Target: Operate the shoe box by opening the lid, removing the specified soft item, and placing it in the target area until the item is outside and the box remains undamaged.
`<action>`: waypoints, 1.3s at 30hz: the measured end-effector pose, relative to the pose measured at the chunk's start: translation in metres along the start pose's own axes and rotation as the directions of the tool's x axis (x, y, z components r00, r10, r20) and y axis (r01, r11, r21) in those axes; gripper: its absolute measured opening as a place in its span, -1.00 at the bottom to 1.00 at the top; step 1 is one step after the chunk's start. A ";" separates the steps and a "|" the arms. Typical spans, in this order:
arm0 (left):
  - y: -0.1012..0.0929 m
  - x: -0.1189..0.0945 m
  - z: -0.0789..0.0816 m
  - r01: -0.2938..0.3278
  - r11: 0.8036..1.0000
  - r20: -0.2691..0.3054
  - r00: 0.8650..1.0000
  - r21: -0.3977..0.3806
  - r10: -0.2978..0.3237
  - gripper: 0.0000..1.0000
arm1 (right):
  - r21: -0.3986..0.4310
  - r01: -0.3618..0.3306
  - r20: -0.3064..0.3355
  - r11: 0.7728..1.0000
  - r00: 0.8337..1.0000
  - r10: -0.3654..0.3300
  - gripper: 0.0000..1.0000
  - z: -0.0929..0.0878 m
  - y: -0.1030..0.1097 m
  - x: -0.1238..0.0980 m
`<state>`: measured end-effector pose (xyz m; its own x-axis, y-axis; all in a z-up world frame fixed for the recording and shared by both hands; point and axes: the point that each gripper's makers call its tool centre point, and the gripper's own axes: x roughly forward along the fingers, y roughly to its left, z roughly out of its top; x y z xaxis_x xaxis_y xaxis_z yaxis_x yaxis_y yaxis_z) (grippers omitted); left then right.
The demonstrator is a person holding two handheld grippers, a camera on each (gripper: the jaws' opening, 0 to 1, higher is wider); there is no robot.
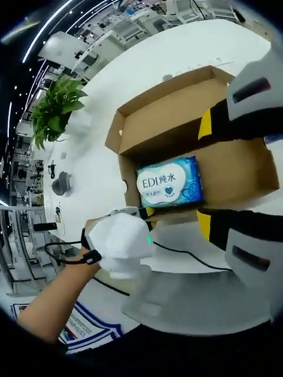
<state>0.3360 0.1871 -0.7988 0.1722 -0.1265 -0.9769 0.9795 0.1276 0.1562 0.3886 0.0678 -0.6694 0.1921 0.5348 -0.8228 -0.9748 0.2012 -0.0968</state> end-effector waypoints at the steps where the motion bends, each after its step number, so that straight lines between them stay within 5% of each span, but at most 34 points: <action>1: 0.000 0.000 0.000 0.001 1.000 0.000 1.000 0.000 -0.001 -0.95 | 0.005 -0.002 0.005 1.000 1.000 0.002 -0.09 0.001 0.000 0.003; 12: 0.000 0.000 0.002 0.007 1.000 0.022 1.000 -0.011 -0.006 -0.95 | 0.092 -0.070 0.021 0.993 0.997 0.069 0.09 -0.005 0.008 0.052; 16: 0.000 -0.002 0.005 0.028 0.999 0.077 0.997 -0.022 -0.026 -0.96 | 0.074 -0.078 0.031 0.994 0.997 0.076 0.09 -0.003 0.010 0.057; 39: -0.003 0.000 0.007 0.029 0.999 0.063 0.998 -0.013 -0.028 -0.97 | 0.093 -0.107 0.010 0.990 0.994 0.106 0.36 -0.005 0.011 0.091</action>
<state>0.3339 0.1799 -0.7981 0.1509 -0.1922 -0.9697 0.9826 0.1363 0.1259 0.3948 0.1143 -0.7480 0.0885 0.5617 -0.8226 -0.9750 0.2179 0.0439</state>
